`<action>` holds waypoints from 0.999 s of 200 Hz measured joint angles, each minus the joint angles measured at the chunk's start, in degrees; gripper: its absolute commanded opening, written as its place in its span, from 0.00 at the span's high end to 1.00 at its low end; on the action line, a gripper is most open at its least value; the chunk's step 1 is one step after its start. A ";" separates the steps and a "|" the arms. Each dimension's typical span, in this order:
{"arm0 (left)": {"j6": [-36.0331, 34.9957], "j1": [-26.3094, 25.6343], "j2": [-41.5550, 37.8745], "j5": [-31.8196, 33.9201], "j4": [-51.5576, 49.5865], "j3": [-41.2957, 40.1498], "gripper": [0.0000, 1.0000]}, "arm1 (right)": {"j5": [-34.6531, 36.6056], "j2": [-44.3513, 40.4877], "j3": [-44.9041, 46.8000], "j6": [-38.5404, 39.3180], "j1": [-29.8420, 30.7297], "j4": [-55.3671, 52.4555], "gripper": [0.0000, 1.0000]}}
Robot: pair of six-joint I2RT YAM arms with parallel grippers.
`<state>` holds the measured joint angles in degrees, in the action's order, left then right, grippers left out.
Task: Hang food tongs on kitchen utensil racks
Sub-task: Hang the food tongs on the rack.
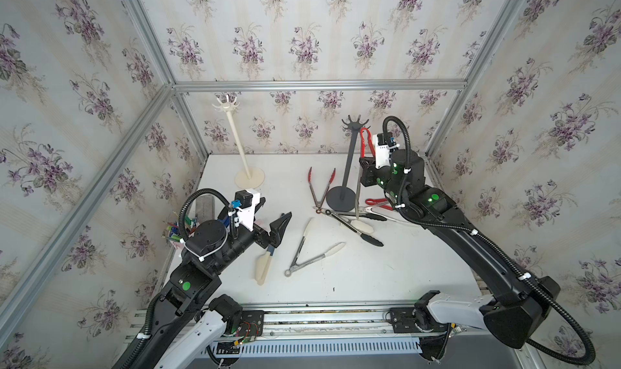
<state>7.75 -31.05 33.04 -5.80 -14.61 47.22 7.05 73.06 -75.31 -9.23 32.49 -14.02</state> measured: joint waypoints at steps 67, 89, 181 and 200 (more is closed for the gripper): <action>-0.15 0.00 0.22 0.22 0.00 -0.02 0.01 | -1.95 1.66 -0.24 -0.35 -0.79 0.42 1.00; -0.17 0.00 0.37 0.37 0.00 -0.02 0.01 | -2.19 2.14 -0.26 -0.92 -0.79 0.87 1.00; -0.26 0.00 1.07 0.39 0.02 -0.02 0.01 | -3.80 2.38 1.68 -1.51 -3.63 2.38 1.00; -0.39 0.00 1.29 0.39 0.02 -0.02 0.01 | -3.96 2.43 1.88 -1.53 -3.67 2.62 1.00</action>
<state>7.35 -31.05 34.33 -5.41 -14.59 47.20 3.09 75.48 -73.43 -10.76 28.82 -11.40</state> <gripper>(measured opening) 0.993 0.049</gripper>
